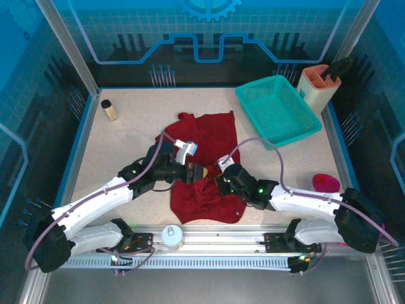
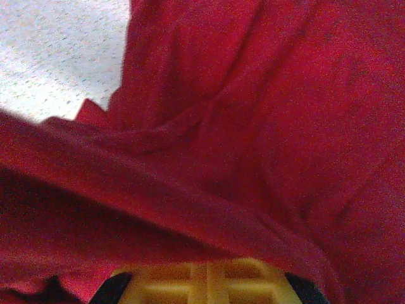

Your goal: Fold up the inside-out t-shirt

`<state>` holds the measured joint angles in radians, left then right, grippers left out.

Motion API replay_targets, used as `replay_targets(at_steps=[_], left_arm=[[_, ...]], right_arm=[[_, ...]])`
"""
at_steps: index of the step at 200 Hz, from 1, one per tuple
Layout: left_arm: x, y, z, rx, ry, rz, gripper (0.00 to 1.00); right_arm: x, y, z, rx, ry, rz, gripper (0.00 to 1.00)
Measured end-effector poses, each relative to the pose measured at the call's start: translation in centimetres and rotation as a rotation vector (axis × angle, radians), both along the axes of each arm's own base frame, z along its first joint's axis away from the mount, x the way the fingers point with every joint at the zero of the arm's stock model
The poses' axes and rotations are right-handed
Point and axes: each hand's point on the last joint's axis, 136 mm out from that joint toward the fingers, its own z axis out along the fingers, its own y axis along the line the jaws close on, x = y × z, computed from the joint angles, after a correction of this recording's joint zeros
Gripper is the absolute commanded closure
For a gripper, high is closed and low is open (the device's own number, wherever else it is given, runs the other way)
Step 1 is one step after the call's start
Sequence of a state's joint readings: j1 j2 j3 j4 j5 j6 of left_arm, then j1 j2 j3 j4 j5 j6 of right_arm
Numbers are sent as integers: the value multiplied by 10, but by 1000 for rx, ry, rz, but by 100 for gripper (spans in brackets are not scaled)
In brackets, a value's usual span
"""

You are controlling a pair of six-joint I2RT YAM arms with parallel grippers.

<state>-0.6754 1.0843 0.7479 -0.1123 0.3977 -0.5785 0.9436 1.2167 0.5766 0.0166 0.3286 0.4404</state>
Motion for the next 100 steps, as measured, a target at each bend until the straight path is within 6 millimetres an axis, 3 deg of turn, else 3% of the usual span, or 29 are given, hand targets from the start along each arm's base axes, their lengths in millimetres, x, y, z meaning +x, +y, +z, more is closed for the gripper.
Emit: replay_targets(at_steps=[17, 46, 63, 68, 73, 100], left_arm=[[5, 8, 7, -19, 3, 36, 100], [11, 19, 18, -59, 12, 75, 100], [10, 24, 19, -78, 29, 88, 100], [9, 25, 18, -80, 34, 91, 100], [8, 28, 16, -85, 47, 99, 100], [5, 38, 5, -102, 119, 140, 100]], right_arm=[[-9, -2, 0, 14, -2, 87, 100], [-49, 7, 7, 56, -47, 369, 100], [-56, 5, 16, 53, -119, 441, 100], [-54, 4, 18, 45, -138, 442, 87], [-53, 3, 19, 33, -156, 443, 81], [-52, 13, 19, -22, -201, 523, 62]])
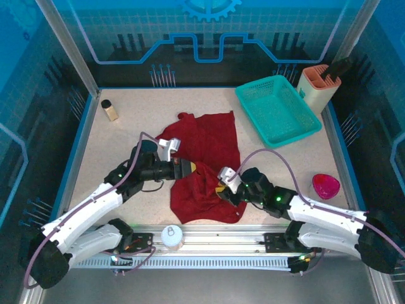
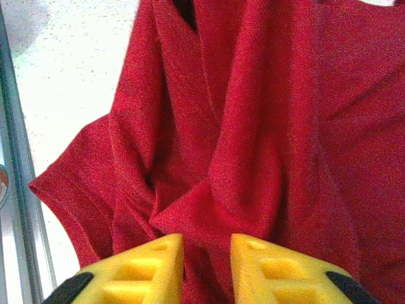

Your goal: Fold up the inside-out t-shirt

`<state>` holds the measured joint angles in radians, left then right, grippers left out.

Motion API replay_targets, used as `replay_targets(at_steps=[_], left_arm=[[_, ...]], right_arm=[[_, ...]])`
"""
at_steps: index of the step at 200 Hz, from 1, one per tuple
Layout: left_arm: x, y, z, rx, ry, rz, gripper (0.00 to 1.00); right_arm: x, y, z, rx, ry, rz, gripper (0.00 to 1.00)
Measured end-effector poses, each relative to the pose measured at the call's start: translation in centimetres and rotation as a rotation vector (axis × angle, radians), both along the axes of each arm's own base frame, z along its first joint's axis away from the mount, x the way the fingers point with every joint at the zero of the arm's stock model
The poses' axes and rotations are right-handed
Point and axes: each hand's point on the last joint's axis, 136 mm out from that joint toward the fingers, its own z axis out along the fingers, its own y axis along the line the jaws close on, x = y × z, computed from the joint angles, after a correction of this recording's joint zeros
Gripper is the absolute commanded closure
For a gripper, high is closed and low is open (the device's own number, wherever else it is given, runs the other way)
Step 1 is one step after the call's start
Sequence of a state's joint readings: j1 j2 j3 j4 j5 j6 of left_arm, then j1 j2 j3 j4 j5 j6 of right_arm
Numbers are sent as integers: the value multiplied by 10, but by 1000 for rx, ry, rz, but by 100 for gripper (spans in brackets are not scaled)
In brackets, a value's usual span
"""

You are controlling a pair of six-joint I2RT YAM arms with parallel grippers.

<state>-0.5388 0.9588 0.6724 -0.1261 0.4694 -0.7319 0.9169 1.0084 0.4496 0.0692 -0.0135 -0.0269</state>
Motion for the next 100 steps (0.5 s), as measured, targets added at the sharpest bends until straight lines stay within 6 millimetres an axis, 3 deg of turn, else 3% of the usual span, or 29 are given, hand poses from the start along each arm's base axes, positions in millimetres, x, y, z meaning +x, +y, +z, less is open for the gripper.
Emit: replay_targets(at_steps=[33, 51, 66, 84, 94, 100], left_arm=[[-5, 3, -9, -9, 57, 15, 100], [-7, 4, -10, -17, 72, 19, 100], [-8, 5, -10, -26, 85, 24, 100], [-7, 7, -8, -33, 87, 32, 100], [-7, 9, -6, -37, 82, 38, 100], [-8, 11, -5, -38, 81, 42, 100]], right_arm=[[-16, 42, -1, -20, -36, 156, 54], [-5, 54, -9, -42, -46, 132, 53], [14, 52, -21, -89, -52, 34, 50], [36, 35, -39, -164, -60, -120, 47], [45, 26, -46, -191, -65, -184, 56], [48, 22, -48, -197, -66, -207, 67]])
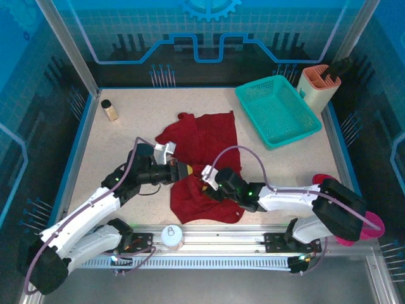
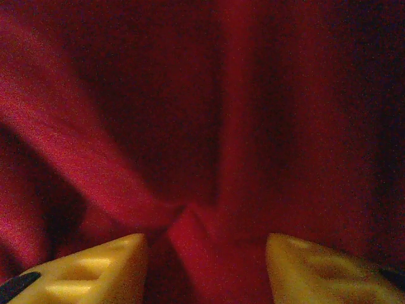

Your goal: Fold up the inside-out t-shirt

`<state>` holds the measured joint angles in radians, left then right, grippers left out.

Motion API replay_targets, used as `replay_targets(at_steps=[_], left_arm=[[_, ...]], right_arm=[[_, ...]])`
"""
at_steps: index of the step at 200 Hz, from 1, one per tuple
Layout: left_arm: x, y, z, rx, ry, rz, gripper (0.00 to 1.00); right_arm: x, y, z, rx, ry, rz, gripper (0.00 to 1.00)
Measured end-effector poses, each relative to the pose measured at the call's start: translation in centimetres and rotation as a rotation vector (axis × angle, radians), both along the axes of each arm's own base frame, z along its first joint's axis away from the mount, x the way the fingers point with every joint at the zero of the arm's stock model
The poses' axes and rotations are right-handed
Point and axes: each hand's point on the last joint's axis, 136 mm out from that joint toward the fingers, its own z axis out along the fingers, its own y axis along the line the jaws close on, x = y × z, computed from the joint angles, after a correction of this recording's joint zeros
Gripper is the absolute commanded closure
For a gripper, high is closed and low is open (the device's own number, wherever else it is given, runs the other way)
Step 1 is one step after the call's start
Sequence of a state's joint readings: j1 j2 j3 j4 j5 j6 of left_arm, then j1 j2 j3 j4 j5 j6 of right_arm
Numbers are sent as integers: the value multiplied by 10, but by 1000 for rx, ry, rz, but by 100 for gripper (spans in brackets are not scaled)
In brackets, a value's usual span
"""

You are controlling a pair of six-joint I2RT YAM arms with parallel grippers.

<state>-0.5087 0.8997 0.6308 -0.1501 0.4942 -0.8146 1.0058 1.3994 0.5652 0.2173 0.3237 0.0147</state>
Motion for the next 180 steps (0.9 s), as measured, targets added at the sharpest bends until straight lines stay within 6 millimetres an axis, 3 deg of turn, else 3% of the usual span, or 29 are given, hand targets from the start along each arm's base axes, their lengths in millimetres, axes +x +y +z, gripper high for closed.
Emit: replay_targets(at_steps=[14, 34, 51, 99, 116, 124, 143, 162, 180], left_arm=[[-1, 4, 3, -5, -7, 12, 100], [-2, 11, 4, -7, -7, 31, 100], [-4, 16, -1, -1, 1, 46, 100], [-6, 44, -49, 74, 100, 178, 100], [-8, 51, -71, 100, 148, 207, 100], [-9, 54, -80, 115, 165, 216, 100], [-9, 58, -91, 144, 193, 235, 100], [-8, 60, -92, 148, 197, 244, 100], [-6, 61, -92, 146, 196, 251, 100]], right_arm=[[1, -6, -5, 2, -3, -13, 100], [-13, -8, -15, 18, 34, 60, 100], [-28, -3, -10, 74, 38, 166, 100], [-71, 13, 49, 276, -148, 529, 100], [-80, 16, 58, 294, -197, 601, 100], [-81, 16, 57, 282, -210, 608, 86], [-90, 20, 46, 210, -212, 644, 70], [-95, 35, 34, 128, -183, 678, 64], [-86, 49, 29, 99, -176, 662, 63]])
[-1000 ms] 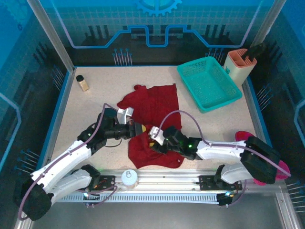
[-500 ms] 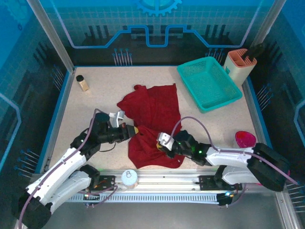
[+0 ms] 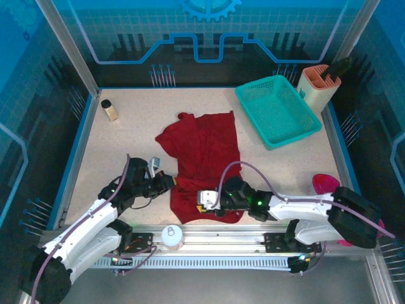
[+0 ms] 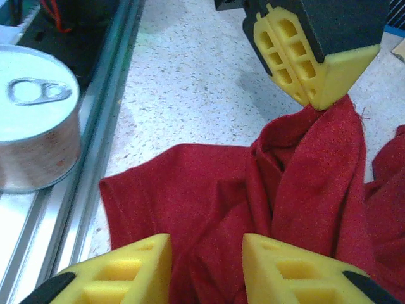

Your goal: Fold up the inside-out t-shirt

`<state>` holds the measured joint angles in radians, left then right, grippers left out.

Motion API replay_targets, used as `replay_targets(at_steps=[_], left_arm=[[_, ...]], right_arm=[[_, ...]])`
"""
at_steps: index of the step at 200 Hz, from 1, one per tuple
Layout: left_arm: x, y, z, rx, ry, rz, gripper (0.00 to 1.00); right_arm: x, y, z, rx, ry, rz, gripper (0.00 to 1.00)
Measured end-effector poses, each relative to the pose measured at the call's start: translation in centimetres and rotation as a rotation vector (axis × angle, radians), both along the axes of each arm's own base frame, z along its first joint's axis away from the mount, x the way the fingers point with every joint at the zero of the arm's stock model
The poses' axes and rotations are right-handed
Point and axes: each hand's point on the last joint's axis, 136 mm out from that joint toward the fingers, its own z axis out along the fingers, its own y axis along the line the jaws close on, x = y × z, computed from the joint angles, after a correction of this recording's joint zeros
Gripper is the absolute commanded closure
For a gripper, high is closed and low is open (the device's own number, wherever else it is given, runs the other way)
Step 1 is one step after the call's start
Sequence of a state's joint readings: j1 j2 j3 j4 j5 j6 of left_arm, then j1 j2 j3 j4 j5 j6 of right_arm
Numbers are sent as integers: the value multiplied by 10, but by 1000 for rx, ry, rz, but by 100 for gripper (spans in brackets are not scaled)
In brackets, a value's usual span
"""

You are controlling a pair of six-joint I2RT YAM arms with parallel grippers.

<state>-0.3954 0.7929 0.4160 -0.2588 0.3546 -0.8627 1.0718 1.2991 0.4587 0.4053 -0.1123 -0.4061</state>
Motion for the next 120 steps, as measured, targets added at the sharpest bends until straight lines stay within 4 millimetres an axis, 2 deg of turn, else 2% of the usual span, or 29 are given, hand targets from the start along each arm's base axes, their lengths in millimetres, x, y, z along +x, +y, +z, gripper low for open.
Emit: replay_targets(at_steps=[16, 33, 51, 78, 100, 106, 120], left_arm=[[1, 1, 0, -1, -1, 5, 100], [2, 1, 1, -6, -1, 8, 100], [2, -1, 4, -25, -5, 2, 100], [3, -5, 10, -66, -11, 4, 100], [1, -7, 4, -99, 7, 11, 100], [0, -7, 2, -102, 13, 12, 100], [-2, -7, -3, -109, 29, 16, 100]], right_arm=[[15, 5, -12, -12, 23, -38, 64], [40, 1, -29, -18, 68, -121, 65], [53, 0, -38, -17, 99, -164, 64], [59, 18, -27, 25, 109, -153, 61], [67, 31, -13, 69, 99, -154, 61], [68, 33, -12, 73, 99, -150, 62], [69, 35, -12, 75, 114, -136, 74]])
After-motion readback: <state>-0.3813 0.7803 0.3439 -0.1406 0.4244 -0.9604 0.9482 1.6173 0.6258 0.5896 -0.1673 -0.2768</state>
